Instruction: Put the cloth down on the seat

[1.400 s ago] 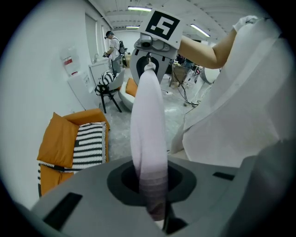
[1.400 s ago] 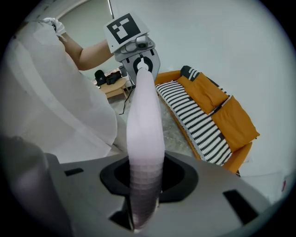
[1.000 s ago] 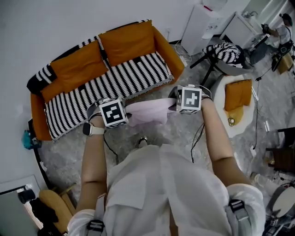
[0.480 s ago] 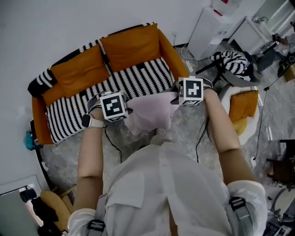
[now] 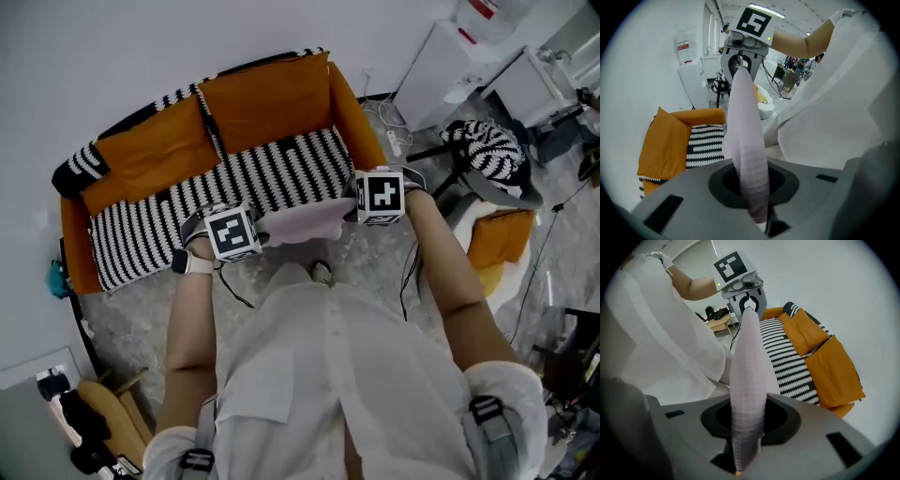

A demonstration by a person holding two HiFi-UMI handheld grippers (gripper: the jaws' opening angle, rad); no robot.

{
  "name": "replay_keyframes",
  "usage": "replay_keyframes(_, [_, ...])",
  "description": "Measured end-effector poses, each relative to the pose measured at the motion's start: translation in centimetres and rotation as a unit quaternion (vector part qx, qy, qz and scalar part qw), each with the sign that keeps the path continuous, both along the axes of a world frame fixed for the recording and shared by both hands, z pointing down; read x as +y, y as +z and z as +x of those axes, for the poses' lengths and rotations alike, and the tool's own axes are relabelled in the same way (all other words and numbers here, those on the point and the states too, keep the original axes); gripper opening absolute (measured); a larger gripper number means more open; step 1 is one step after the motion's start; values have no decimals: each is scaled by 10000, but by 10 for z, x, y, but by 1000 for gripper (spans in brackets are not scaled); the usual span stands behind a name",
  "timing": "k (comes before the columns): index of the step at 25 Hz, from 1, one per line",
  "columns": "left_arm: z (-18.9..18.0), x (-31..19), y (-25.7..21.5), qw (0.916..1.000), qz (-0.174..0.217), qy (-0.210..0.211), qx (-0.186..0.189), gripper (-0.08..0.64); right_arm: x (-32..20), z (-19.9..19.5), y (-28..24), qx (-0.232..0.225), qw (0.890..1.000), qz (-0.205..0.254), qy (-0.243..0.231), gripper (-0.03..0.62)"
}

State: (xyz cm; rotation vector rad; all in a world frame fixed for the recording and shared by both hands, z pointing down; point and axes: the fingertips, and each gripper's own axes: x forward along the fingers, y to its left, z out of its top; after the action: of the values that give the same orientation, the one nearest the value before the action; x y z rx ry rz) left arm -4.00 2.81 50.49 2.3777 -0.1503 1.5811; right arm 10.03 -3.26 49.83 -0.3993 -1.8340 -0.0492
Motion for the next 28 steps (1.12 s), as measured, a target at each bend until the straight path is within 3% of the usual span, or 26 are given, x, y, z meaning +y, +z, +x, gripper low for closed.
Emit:
replay_keyframes(8, [-32,-86,28,9993,-336,-157,-78,44,-88,-27,27,244,9991,-349,35,107])
replay_keyframes(13, [-54,-148,60,9985,-544,14,-40,46,-148,-48,63,491,9974,-520,99,107])
replay_keyframes(19, [-90,-236,132,9985,-543,87,-72,46,-235,-82,132,530,9977,-408,144,107])
replay_keyframes(24, [-114,-310,192,9973,-704,-205,-89,46,-311,-104,191,409,9981,-340,299,109])
replay_keyframes(28, [-129,-378,218,9982,-394,-391,-220,46,-378,-126,222,214,9993,-6,304,109])
